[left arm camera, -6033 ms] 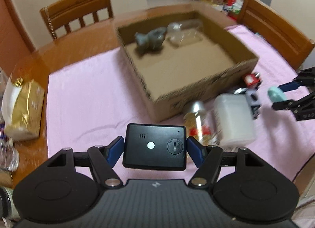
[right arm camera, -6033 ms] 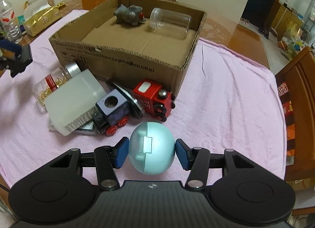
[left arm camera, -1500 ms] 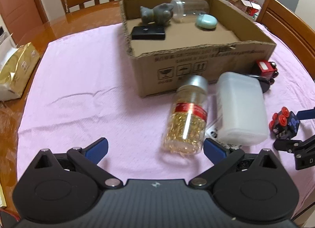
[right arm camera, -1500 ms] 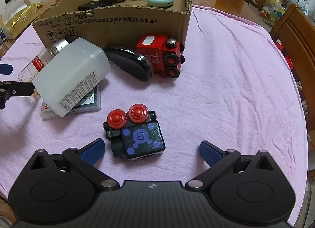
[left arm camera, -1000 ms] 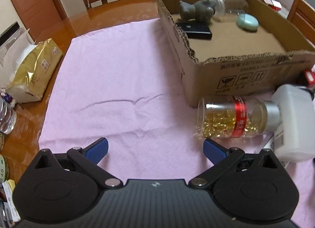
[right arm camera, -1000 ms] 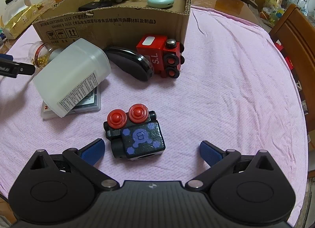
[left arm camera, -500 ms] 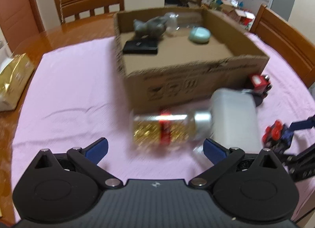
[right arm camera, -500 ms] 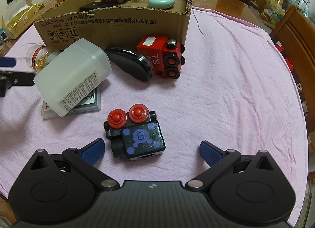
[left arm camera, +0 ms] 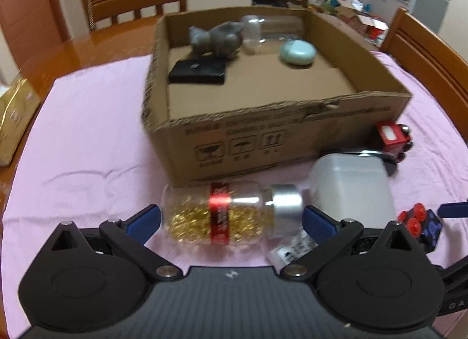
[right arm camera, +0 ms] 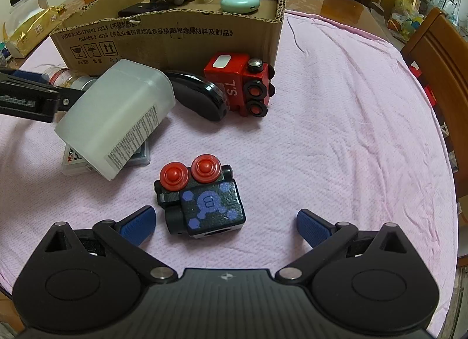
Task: Organize rigid objects
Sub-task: 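Grasp the gold capsule bottle with the left gripper while the right grasps the blue cube toy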
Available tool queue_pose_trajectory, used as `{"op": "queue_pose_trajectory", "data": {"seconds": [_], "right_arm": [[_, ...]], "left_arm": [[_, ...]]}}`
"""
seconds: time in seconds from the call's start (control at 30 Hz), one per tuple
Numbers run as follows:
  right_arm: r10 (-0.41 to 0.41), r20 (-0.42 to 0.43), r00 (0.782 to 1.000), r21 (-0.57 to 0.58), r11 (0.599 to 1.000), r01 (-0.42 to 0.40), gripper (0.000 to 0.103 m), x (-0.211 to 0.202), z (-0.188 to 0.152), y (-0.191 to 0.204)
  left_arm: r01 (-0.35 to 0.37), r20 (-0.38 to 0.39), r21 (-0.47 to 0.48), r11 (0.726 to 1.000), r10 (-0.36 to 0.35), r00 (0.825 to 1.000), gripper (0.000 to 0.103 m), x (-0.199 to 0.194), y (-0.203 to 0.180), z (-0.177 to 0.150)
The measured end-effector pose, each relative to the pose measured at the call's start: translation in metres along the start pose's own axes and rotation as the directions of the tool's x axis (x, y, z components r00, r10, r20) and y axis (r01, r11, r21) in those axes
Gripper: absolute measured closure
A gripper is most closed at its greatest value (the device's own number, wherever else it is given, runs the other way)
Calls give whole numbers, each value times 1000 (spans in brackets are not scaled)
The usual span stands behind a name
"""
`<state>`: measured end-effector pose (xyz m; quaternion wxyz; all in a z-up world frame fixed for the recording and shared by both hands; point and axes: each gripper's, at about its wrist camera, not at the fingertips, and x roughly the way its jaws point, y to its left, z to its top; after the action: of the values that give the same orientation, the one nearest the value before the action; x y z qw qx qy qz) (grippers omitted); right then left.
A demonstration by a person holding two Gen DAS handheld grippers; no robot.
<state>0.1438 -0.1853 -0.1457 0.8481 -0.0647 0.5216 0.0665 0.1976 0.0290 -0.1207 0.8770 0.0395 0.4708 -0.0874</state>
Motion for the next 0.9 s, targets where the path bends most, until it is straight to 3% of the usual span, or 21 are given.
{"op": "queue_pose_trajectory", "data": {"seconds": [0.4,0.73,0.9], "right_arm": [[15,21,1000,-33,999,-14,0,1,-2,0],[95,1,995,-186,978,-93,0,6,8,10],[105,7,994,-203,974,-102,0,9,11,12]], "left_arm": [[-43,-19,30,999,43,999,1,11,15,-8],[-36,-22,18,999,37,999,1,19,16,-6],[-29,-1,25,999,29,1000,8,18,14,-6]]}}
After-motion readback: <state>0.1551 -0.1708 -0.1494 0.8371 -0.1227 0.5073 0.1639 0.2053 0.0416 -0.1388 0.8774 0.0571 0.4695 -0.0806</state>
